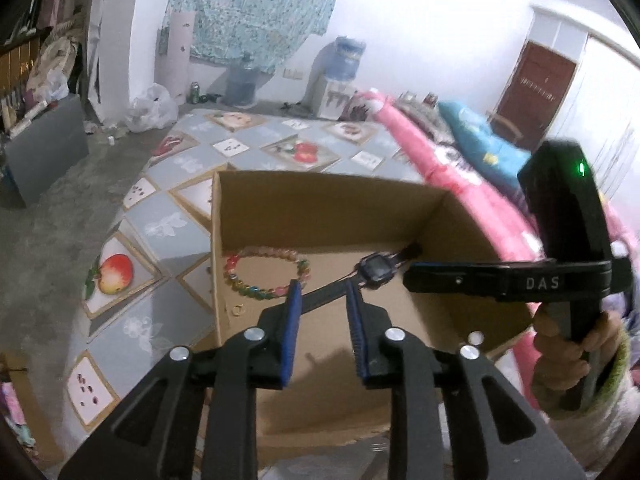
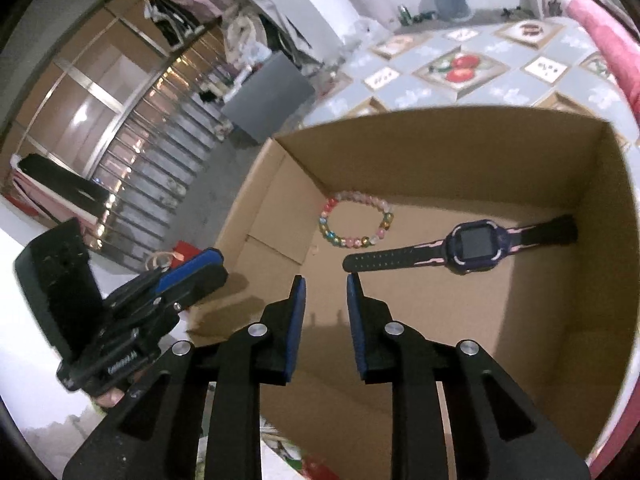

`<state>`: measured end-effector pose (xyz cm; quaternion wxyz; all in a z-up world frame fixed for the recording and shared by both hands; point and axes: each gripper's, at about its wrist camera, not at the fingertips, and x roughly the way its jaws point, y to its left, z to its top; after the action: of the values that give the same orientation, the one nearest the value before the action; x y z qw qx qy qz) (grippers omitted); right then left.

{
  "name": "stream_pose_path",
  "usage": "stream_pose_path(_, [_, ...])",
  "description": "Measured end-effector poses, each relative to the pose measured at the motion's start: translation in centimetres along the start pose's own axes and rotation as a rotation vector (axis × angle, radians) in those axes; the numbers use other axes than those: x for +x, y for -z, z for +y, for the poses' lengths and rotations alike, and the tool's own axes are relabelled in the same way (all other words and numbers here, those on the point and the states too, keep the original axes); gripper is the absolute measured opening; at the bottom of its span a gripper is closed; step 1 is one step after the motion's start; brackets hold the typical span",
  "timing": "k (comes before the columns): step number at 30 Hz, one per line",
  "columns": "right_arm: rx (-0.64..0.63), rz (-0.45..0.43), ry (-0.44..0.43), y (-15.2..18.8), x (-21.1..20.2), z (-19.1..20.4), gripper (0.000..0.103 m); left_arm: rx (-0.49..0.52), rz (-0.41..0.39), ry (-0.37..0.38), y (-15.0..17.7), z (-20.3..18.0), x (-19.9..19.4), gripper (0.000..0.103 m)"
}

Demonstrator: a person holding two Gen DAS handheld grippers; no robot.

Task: Organize jewelry
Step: 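Withdraw both grippers from the box toward the pink bead bracelet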

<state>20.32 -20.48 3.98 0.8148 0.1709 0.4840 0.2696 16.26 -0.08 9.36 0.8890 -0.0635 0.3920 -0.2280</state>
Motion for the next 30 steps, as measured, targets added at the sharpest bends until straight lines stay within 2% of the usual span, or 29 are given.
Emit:
stream_pose_path(4, [-0.002,-0.049,-0.025,1.4,-2.5,-0.2,0.023,-0.034,-0.027,0.054,-0.1,0.3,-1.5,0.030])
stream_pose_path(9, [-0.035,-0.142,-0.069,4.6,-6.9,-0.2,0.025,-0.041,-0.083,0.059,0.5,0.5,-4.6,0.036])
stream_pose_path(14, [-0.103,-0.193,-0.117,8.6,-9.8,0.3,0.028,-0.072,-0.131,0.046,2.9,1.4,-7.8,0.039])
stream_pose_path(18, [-0.138,-0.183,-0.105,10.9,-9.6,1.0,0.031,-0.104,-0.092,0.018,5.1,2.1,-7.6,0.039])
stream_pose_path(22, [-0.102,-0.144,-0.126,11.7,-8.1,0.9,0.031,-0.126,-0.050,-0.009,6.7,2.5,-7.0,0.039])
stream_pose_path(27, [-0.033,-0.078,-0.064,12.3,-5.9,-0.2,0.031,-0.030,-0.007,-0.020,8.6,0.6,-6.1,0.039])
stream_pose_path(30, [0.033,-0.054,0.000,11.7,-4.8,-1.8,0.031,0.049,0.047,-0.091,9.6,-1.0,-4.0,0.039])
